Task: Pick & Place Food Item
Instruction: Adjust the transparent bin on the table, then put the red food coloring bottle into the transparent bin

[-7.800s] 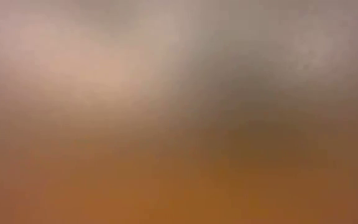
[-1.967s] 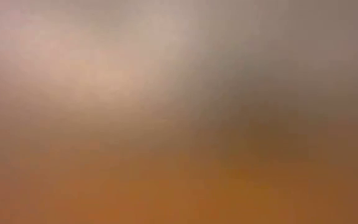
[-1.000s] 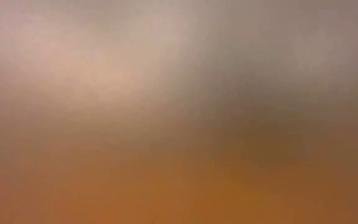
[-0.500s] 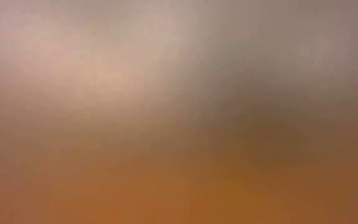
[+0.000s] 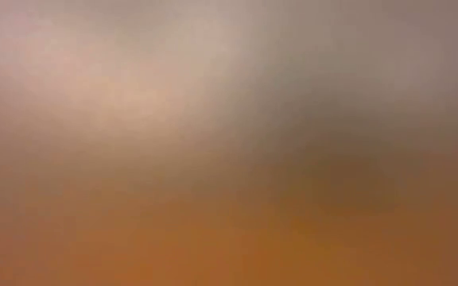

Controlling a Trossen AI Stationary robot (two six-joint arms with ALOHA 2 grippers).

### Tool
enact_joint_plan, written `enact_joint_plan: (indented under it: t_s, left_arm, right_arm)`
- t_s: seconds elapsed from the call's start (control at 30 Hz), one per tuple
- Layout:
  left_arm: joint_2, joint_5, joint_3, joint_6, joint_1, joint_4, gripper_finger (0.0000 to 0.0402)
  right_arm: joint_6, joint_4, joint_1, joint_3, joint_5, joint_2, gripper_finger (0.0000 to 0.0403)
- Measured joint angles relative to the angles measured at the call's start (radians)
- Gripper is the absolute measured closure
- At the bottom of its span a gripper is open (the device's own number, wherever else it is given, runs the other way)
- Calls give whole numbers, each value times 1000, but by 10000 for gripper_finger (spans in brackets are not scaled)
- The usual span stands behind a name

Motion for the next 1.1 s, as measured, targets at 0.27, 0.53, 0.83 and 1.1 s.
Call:
enact_joint_plan:
  t_s: [0.27, 0.53, 0.83, 1.1]
  left_arm:
    - [0, 0, 0, -3, 0, 0, 164]
    - [0, 0, 0, 2, 0, 0, 164]
    - [0, 0, 0, 8, 0, 0, 164]
    - [0, 0, 0, 109, 1, 0, 164]
  right_arm:
    - [-16, -26, 2, 0, -62, -23, 403]
    - [-19, -117, 64, 0, -54, -84, 403]
    - [-49, -73, 83, 0, -15, -232, 403]
    - [-62, 30, 82, 0, -196, -375, 376]
